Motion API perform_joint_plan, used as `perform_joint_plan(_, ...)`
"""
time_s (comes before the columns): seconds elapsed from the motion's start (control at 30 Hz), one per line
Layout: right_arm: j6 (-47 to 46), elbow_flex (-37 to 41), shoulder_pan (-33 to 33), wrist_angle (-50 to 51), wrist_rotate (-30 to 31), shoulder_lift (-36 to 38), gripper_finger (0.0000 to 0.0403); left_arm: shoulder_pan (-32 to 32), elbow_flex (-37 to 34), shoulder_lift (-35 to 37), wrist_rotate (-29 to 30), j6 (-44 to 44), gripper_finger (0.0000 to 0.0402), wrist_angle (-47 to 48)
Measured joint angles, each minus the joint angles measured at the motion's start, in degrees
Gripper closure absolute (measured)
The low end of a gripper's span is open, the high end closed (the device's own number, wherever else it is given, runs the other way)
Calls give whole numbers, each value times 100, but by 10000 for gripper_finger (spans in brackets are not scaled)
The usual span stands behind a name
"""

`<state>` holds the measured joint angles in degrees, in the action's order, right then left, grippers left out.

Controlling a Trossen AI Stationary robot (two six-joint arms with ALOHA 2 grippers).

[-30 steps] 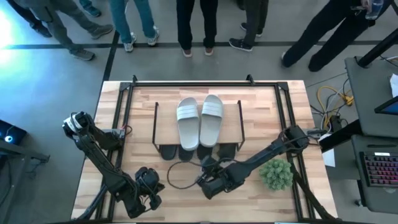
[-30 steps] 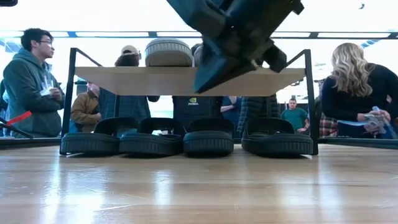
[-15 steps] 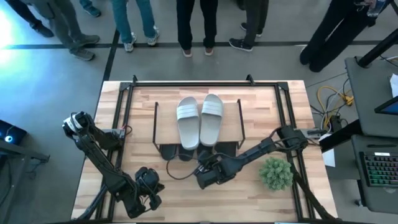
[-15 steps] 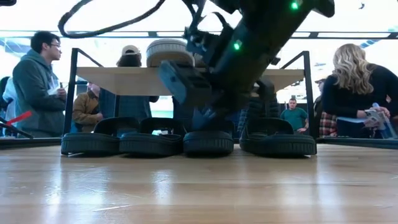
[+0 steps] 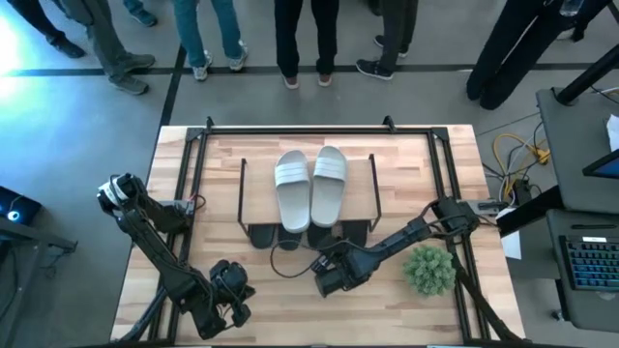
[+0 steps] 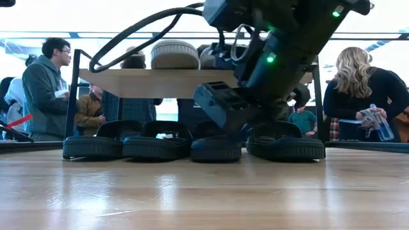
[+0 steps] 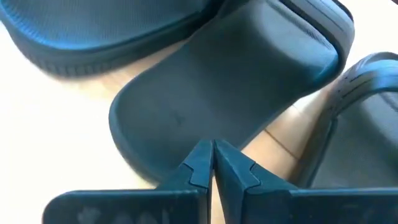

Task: Pick and place slides into the shelf
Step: Adjust the slides on the shelf

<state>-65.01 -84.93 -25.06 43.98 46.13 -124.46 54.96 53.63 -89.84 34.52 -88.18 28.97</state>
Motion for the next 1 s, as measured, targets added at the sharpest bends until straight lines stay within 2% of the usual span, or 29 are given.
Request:
perform_joint_plan(0.2, -429, 0, -79, 333, -86, 2, 394, 0, 2, 0, -7, 0, 385, 2)
perform_joint_plan(0.53, -427, -133, -163, 372, 115, 126, 394, 0, 26, 0, -9, -2, 385, -2)
perform_joint_plan(0.8, 48, -675, -381, 458, 341, 196, 394, 0, 42, 0, -7, -4, 385, -2)
perform_joint_plan(1.0, 107, -1182, -503, 1181, 272, 705, 394, -38, 217, 123, -6, 190, 385, 18)
